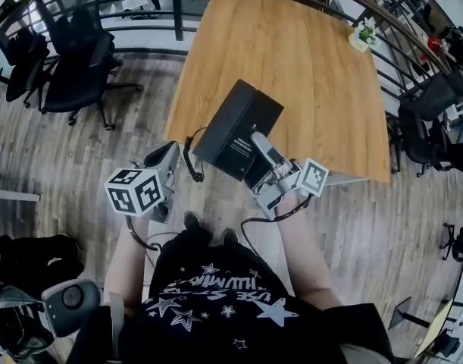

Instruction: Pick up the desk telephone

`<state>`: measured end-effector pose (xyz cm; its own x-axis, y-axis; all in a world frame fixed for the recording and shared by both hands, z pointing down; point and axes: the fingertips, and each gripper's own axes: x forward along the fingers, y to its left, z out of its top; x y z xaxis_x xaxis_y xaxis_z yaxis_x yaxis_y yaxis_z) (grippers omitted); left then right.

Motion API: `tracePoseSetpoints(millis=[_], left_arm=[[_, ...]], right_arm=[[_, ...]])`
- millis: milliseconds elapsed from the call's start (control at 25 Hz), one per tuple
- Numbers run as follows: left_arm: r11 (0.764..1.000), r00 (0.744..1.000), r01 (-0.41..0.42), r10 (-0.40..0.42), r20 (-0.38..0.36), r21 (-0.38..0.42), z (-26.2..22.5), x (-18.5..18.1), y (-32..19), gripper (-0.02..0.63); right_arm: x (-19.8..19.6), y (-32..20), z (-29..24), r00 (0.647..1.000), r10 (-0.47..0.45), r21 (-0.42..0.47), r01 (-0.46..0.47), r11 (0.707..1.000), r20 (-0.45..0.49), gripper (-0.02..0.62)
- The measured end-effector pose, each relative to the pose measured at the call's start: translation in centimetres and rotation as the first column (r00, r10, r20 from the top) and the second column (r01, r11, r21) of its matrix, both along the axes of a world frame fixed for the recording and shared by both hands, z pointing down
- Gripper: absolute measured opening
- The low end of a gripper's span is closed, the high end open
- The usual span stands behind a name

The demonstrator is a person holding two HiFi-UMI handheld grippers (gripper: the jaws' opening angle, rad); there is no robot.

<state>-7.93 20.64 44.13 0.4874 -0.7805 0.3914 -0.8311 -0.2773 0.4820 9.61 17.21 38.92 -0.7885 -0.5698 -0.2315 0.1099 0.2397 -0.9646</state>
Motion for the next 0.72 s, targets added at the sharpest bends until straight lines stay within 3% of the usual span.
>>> tracePoseSetpoints(millis=[240,720], left_arm=[[1.000,1.000,-0.002,0.002,0.015,-0.011,-0.3,3.3,2.4,0.002],[1.000,0.999,0.026,-0.026,0.022,0.005,-2.8,6.1,5.2,0.002]], right_arm=[[3.2,2.2,0.5,1.000,0.002,-0.031,-0.001,1.000,0.014,0.169],[6.2,4.7,-1.2,1.000,-0.028,-0.038,0.028,0.999,0.002,0.170]])
